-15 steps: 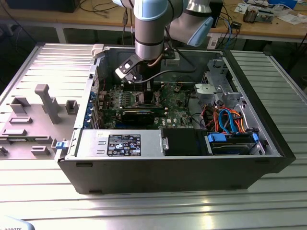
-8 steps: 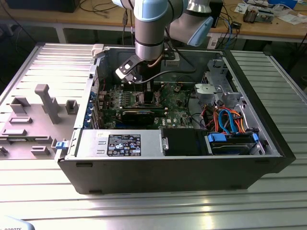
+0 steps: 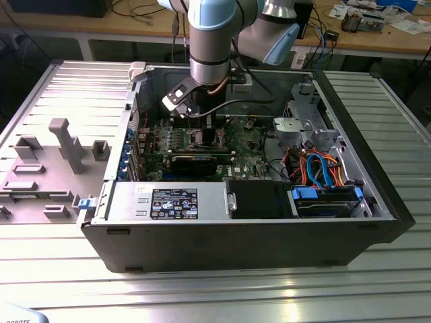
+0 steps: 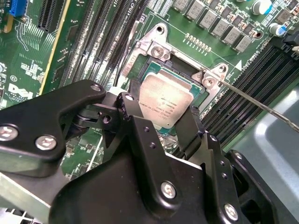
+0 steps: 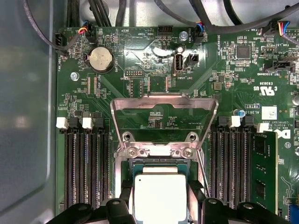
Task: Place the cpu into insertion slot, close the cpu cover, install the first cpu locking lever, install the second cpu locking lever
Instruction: 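Place the cpu into insertion slot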
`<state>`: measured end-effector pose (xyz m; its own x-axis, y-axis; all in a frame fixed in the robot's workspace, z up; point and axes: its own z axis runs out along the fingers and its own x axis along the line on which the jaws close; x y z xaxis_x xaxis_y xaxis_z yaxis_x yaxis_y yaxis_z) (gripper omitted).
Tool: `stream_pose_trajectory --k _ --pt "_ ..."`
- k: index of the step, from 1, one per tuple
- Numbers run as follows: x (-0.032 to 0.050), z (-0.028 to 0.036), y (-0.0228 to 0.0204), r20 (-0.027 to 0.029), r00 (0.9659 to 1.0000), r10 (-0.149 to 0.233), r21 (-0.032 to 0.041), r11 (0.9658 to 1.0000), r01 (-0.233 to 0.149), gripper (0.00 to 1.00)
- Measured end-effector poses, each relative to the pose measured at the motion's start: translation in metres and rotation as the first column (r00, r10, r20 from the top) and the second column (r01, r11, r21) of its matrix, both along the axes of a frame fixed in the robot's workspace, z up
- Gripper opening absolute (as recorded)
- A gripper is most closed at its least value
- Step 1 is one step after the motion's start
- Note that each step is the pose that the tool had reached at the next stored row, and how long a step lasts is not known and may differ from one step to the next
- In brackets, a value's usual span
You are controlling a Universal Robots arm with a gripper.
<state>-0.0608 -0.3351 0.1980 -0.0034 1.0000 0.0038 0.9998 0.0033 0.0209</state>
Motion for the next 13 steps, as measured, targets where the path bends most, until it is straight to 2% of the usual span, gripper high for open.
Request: stream_pose_trajectory --k 6,13 --pt "0.0 0.0 0.0 0.0 0.9999 -0.017 -0.0001 0.9999 0.017 0.54" --pt "0.0021 -0.0015 0.0001 -0.0003 0.9998 -0.018 -0.0004 0.9998 0.018 0.54"
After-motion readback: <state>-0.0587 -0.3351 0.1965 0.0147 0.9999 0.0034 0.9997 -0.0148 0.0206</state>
